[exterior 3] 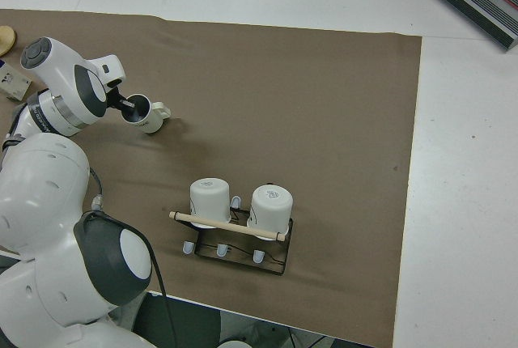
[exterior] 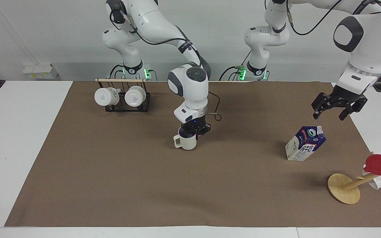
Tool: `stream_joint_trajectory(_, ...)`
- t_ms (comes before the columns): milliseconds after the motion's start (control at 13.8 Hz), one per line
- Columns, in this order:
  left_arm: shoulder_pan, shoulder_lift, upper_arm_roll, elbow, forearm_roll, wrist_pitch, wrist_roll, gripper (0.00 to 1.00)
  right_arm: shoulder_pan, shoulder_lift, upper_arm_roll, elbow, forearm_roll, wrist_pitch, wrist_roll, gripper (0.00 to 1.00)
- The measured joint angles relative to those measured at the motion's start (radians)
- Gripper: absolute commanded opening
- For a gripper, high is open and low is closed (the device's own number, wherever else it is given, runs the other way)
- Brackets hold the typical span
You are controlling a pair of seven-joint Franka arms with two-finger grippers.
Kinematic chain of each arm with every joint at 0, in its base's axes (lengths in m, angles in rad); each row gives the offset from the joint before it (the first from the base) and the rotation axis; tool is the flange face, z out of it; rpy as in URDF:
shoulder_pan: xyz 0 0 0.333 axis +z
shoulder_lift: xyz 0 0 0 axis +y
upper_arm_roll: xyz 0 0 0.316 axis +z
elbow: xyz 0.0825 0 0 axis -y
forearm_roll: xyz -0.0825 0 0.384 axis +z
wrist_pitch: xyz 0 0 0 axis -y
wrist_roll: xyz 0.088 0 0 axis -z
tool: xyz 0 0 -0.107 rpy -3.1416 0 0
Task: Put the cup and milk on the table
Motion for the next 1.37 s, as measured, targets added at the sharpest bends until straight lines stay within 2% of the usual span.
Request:
stream_joint_trajectory(362,0.0,0.043,0.0,-0.047,0.0,0.086,0.003,1.0,0.003,-0.001,0.0,-0.012,0.0,0.0,-0.043,0.0)
stream_joint_trajectory(579,0.001,0.046,0.0,-0.114,0.0,0.142,0.003,1.0,0.007,-0.003,0.0,-0.012,0.0,0.0,-0.045,0.0)
stream_joint_trajectory(651,0.001,0.047,0.0,-0.142,0.0,0.155,0.003,1.0,0.007,-0.003,0.001,-0.013,0.0,0.0,-0.049,0.03)
stream_joint_trajectory(723,0.001,0.047,0.0,-0.173,0.0,0.174,0.003,1.0,0.007,-0.003,0.001,-0.013,0.0,0.0,-0.053,0.13)
stream_joint_trajectory(796,0.001,0.048,0.0,-0.204,0.0,0.197,0.003,1.0,0.007,-0.003,0.001,-0.016,0.001,0.0,-0.055,0.27)
stream_joint_trajectory(940,0.001,0.049,0.001,-0.254,0.0,0.236,0.005,1.0,0.007,-0.005,0.001,-0.025,0.001,0.0,-0.056,0.85)
stream_joint_trajectory(1013,0.001,0.049,0.001,-0.264,0.0,0.241,0.01,1.0,0.007,-0.007,0.001,-0.028,0.001,0.0,-0.056,1.0)
stream_joint_trajectory(1157,0.004,0.048,0.003,-0.27,0.0,0.242,0.023,1.0,0.009,-0.011,0.001,-0.03,0.001,-0.003,-0.056,1.0)
stream_joint_trajectory(1230,0.01,0.048,0.003,-0.27,0.0,0.242,0.028,0.84,0.009,-0.014,0.001,-0.03,0.001,-0.009,-0.056,1.0)
stream_joint_trajectory(1302,0.014,0.047,0.004,-0.27,0.0,0.242,0.031,0.41,0.009,-0.021,0.001,-0.03,0.002,-0.017,-0.056,1.0)
stream_joint_trajectory(1374,0.015,0.047,0.005,-0.27,0.0,0.243,0.032,0.22,0.009,-0.035,0.0,-0.029,0.002,-0.028,-0.056,1.0)
